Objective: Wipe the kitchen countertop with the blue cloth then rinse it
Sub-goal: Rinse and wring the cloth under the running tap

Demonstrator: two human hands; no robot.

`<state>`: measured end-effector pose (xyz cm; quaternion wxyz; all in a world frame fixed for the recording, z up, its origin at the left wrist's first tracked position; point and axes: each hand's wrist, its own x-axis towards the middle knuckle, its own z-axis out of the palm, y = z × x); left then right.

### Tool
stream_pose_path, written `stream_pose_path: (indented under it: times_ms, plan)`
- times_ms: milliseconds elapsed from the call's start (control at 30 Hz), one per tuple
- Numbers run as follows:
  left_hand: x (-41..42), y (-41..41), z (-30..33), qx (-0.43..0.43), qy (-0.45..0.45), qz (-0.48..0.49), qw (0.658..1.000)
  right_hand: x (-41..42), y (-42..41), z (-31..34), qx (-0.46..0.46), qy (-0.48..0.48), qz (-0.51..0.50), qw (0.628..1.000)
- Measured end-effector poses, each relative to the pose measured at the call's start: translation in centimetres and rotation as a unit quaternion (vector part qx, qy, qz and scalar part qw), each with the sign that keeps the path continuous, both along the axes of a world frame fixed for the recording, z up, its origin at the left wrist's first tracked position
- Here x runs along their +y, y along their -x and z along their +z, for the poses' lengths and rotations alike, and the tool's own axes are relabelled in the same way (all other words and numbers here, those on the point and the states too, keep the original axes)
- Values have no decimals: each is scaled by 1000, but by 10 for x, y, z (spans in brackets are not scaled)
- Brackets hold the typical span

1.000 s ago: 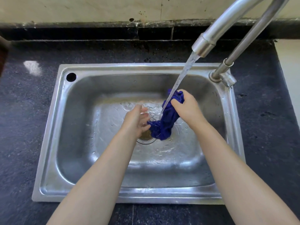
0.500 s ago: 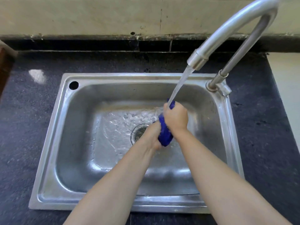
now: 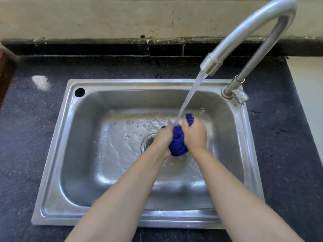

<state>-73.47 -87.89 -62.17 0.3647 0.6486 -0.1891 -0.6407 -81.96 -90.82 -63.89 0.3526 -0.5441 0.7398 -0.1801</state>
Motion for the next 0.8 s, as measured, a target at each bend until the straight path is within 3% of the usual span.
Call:
stream_pose_path:
  times_ms: [67,100,167,233,333,400,433,467,533,567,633,700,733,800]
  plan:
    - [-1,4,12,-2,19,3,1000,-10,23,-18,56,-116,48,991]
    - [-2,5,15,-13,30,1,999,-11,34,-23,32,-174,82,981]
    - [-1,0,20,0,45,-29,999,-6,51,-20,-114,-269,127,948]
    - [2,-7,25,22,48,-64,997,-4,58,-8,-302,-313,91,896]
    - [8,-15,21,63,27,-80,994,-8,48,13,-531,-314,19,787]
    - [10,-21,21,84,10,-50,995,-13,33,23,-633,-306,-57,708]
    - [11,-24,21,92,4,-29,995,-15,25,25,-634,-297,-64,711]
    - [12,-28,19,105,-2,-8,994,-13,16,27,-593,-279,-31,755]
    - [13,-37,16,139,-12,32,990,-6,0,29,-409,-210,121,880]
    - [14,-41,15,160,-16,47,986,-3,-3,26,-311,-175,193,914]
    - [15,-45,9,162,-41,45,985,-3,0,23,-142,-118,289,939]
    - [13,-47,9,114,-70,30,991,-12,9,27,-23,-39,297,954]
    - [13,-48,6,94,-80,36,992,-17,15,30,-14,-17,273,962]
    - [13,-48,3,63,-97,79,990,-27,23,37,-97,-15,210,973]
